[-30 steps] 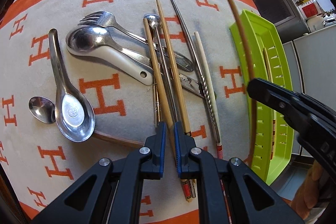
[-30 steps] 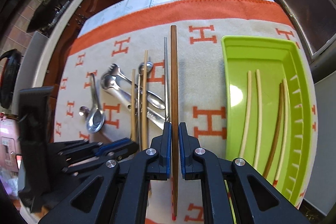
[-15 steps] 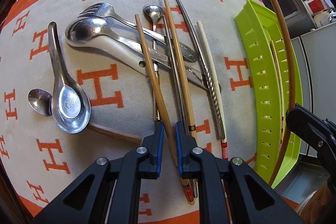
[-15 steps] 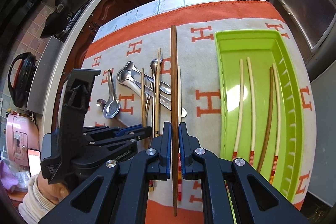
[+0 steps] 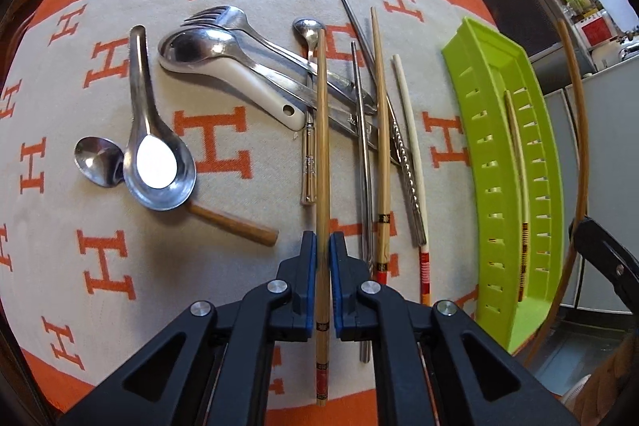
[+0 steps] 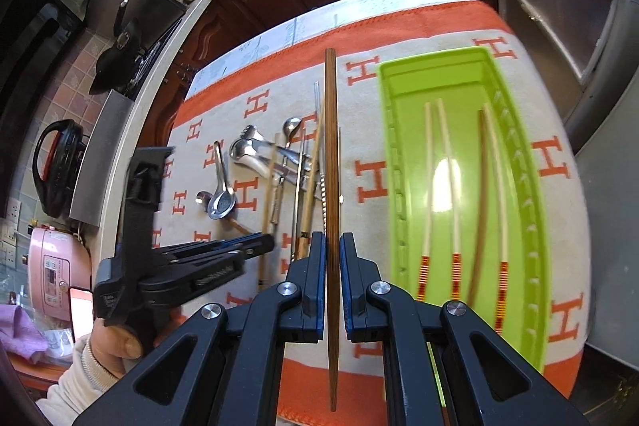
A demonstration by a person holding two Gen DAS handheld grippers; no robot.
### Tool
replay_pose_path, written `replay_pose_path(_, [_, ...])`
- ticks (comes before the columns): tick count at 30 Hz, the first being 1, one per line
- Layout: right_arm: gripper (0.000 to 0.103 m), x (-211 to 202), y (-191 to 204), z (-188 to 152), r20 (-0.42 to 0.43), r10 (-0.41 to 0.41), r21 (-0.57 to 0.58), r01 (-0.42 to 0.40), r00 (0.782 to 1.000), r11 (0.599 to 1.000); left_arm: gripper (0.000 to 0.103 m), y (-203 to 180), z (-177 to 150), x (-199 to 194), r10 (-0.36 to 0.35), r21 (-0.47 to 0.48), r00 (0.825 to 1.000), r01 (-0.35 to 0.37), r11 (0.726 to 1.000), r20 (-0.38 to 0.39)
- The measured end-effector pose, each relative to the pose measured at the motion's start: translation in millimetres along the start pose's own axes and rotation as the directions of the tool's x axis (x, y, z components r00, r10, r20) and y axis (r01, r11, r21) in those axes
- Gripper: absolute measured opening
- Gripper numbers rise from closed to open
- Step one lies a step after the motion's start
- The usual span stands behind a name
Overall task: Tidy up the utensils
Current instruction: 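Carry both held chopsticks into the green tray and open both tools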
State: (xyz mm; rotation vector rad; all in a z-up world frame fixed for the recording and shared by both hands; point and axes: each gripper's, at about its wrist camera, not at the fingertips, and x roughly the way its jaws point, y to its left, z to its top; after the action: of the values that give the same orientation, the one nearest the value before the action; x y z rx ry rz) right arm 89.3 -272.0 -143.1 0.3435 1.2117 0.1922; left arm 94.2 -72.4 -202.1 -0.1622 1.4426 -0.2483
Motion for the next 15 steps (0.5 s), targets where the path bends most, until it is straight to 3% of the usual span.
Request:
replay_pose_path(5, [0.006, -16, -32, 0, 0.034, -0.084, 0.034, 0.083, 0.996, 0.996, 0.004, -3, -6, -31, -0.051, 0.017, 0.998, 0.05, 0.999, 0.037])
replay_pose_path(9, [0.007, -19, -58, -2, 0.04, -0.221, 0.037, 0.22, 0.974, 0.975, 0.004, -18, -3, -56, -0.097, 0.058, 0.993, 0.093, 0.994, 0.066])
replay_pose_path(15, [0.007, -3, -86, -2, 0.003, -0.327, 0.025, 0.326, 0.945, 0.945, 0.004, -61, 14, -76, -0.154, 0.137, 0.985, 0.142, 0.98, 0.083])
